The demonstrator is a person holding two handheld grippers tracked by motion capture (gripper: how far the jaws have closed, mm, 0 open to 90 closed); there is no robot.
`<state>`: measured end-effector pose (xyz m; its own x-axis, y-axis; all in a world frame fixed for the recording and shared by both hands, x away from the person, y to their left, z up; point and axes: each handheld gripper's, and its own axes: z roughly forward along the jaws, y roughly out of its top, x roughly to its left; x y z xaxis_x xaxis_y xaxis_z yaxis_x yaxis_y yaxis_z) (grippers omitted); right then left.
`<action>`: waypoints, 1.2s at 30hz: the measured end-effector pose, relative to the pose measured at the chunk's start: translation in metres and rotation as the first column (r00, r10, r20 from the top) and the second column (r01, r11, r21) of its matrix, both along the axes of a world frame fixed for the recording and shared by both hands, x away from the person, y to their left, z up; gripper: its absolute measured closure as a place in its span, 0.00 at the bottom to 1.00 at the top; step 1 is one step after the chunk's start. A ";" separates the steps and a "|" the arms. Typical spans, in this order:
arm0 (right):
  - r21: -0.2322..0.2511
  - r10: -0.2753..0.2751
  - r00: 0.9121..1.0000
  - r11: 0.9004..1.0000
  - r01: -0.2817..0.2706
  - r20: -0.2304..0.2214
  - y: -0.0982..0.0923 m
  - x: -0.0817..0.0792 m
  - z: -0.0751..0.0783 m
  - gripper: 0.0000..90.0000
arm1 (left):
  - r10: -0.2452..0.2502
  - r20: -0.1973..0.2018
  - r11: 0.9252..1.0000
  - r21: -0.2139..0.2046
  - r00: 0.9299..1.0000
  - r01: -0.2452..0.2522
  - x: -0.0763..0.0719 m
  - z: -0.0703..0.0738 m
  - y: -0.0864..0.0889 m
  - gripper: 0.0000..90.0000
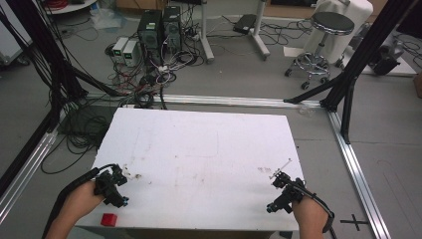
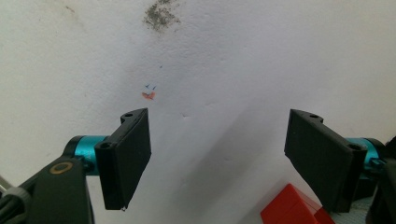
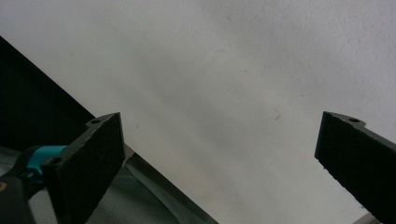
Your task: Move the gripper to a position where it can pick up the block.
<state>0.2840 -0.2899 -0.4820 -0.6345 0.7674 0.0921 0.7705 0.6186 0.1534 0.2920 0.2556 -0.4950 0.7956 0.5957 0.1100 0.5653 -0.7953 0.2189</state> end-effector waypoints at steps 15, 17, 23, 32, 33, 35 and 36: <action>0.003 0.001 1.000 1.000 -0.001 0.007 0.001 0.000 0.002 0.01 | -0.019 0.000 1.000 0.002 1.000 0.019 -0.002 0.002 0.000 0.26; 0.002 0.002 1.000 1.000 -0.003 0.006 0.001 0.000 0.002 0.01 | -0.022 0.002 1.000 -0.005 1.000 0.022 -0.002 0.003 0.001 0.26; 0.003 -0.001 1.000 1.000 0.001 0.000 0.001 0.000 0.002 0.01 | -0.015 0.005 1.000 -0.005 1.000 0.015 -0.002 0.004 0.004 0.26; 0.004 0.011 1.000 1.000 -0.011 0.015 0.002 0.000 0.001 0.01 | -0.037 0.002 0.999 0.001 0.999 0.037 -0.003 0.005 0.001 0.26; 0.012 0.008 1.000 1.000 -0.008 0.013 0.001 -0.001 0.001 0.01 | -0.046 -0.004 0.999 -0.007 0.999 0.046 -0.003 0.006 0.002 0.26; 0.011 0.004 1.000 1.000 -0.004 0.013 -0.001 -0.001 0.001 0.01 | -0.056 -0.003 0.998 -0.003 0.998 0.056 -0.003 0.006 0.002 0.26; 0.009 0.002 1.000 1.000 -0.002 0.010 -0.001 -0.001 0.002 0.01 | -0.052 -0.004 0.999 -0.004 0.999 0.052 -0.004 0.005 0.003 0.26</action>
